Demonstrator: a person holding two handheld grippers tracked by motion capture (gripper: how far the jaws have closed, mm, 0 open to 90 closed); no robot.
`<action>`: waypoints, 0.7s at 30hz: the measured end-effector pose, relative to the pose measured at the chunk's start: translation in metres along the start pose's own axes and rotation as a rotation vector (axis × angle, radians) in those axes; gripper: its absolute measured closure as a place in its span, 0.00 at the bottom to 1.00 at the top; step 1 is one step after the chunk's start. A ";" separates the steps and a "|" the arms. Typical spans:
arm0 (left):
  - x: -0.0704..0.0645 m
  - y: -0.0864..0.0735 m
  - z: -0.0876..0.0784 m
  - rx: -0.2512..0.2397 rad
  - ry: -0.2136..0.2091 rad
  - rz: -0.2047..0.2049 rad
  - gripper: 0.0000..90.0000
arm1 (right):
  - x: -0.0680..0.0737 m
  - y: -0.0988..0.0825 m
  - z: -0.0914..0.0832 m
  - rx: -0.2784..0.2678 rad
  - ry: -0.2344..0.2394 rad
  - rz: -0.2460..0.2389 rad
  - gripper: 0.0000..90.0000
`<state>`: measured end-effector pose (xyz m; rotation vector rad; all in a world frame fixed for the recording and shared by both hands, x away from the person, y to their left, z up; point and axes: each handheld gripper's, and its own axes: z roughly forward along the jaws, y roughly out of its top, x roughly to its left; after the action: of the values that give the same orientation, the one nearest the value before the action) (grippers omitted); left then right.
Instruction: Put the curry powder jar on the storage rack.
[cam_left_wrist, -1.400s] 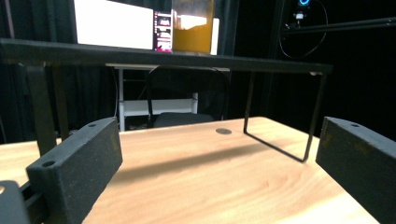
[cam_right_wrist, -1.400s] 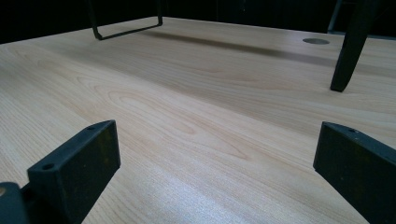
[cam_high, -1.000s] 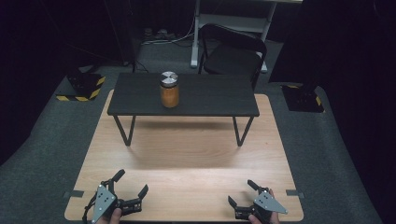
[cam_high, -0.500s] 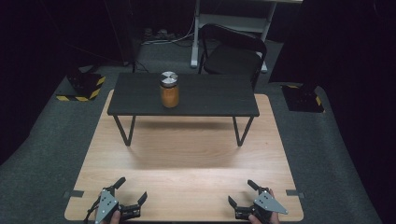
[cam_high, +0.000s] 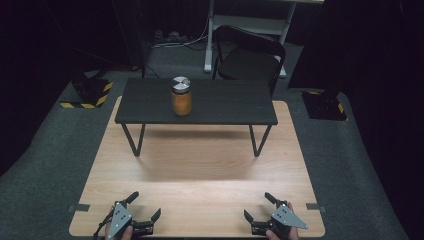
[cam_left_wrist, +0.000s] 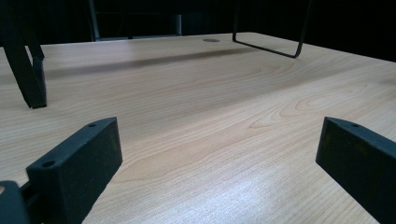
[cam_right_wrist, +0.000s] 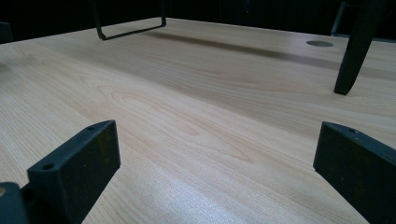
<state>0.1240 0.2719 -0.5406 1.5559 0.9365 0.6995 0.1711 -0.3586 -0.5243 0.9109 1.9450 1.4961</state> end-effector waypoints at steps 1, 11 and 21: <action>0.000 0.000 0.000 -0.002 -0.003 0.006 0.01 | 0.000 0.000 0.000 0.001 0.000 -0.001 0.00; -0.001 -0.005 -0.003 -0.028 -0.010 0.026 0.01 | 0.001 0.003 0.002 0.015 -0.012 0.006 0.00; -0.002 -0.004 -0.002 -0.022 -0.005 0.021 0.01 | 0.001 0.002 0.002 0.012 -0.009 0.006 0.00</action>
<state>0.1206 0.2718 -0.5441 1.5496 0.9069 0.7186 0.1726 -0.3563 -0.5225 0.9273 1.9485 1.4830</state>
